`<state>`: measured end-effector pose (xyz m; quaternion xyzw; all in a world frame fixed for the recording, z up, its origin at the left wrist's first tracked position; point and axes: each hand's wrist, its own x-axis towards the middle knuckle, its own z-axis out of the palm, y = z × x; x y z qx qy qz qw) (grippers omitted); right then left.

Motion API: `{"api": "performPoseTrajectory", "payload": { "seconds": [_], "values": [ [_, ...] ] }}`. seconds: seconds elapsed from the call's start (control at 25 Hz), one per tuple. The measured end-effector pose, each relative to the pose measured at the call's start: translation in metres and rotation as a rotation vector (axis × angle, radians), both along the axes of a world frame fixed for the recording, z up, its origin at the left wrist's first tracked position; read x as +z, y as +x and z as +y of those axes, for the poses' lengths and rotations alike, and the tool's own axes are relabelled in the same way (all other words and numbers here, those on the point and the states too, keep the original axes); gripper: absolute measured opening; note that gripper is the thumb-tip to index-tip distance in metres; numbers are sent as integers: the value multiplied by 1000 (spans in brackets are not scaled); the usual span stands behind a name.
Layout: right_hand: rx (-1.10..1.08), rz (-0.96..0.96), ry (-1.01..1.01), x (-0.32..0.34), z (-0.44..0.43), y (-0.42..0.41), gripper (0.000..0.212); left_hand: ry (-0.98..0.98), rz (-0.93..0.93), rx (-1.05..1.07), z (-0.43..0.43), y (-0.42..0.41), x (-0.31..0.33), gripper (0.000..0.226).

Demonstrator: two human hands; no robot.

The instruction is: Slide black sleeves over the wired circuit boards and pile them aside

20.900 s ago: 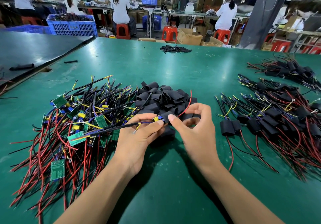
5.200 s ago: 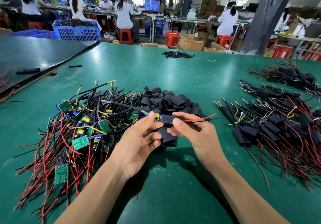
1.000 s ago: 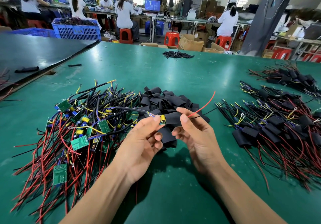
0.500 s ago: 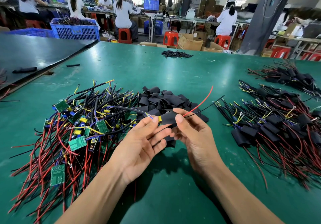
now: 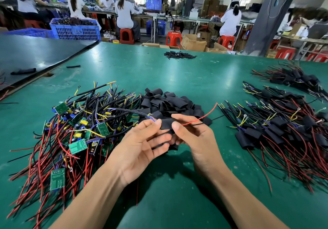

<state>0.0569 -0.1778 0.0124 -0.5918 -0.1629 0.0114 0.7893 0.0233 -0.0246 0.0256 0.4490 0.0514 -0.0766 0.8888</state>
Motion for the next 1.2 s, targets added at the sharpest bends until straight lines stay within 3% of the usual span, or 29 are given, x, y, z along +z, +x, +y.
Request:
{"api": "performPoseTrajectory", "payload": {
  "seconds": [0.16,0.48,1.0,1.2],
  "values": [
    [14,31,27,-1,1,1,17,-10,5,-38,1,0,-1,13],
    [45,-26,-25,0,-1,0,20,16,0,36,2,0,-1,12],
    [-4,106,46,0,-7,9,20,-67,2,40,-6,3,-3,23],
    [29,104,38,0,-8,9,32,-85,-1,-2,-8,2,-2,12]
  ]
}}
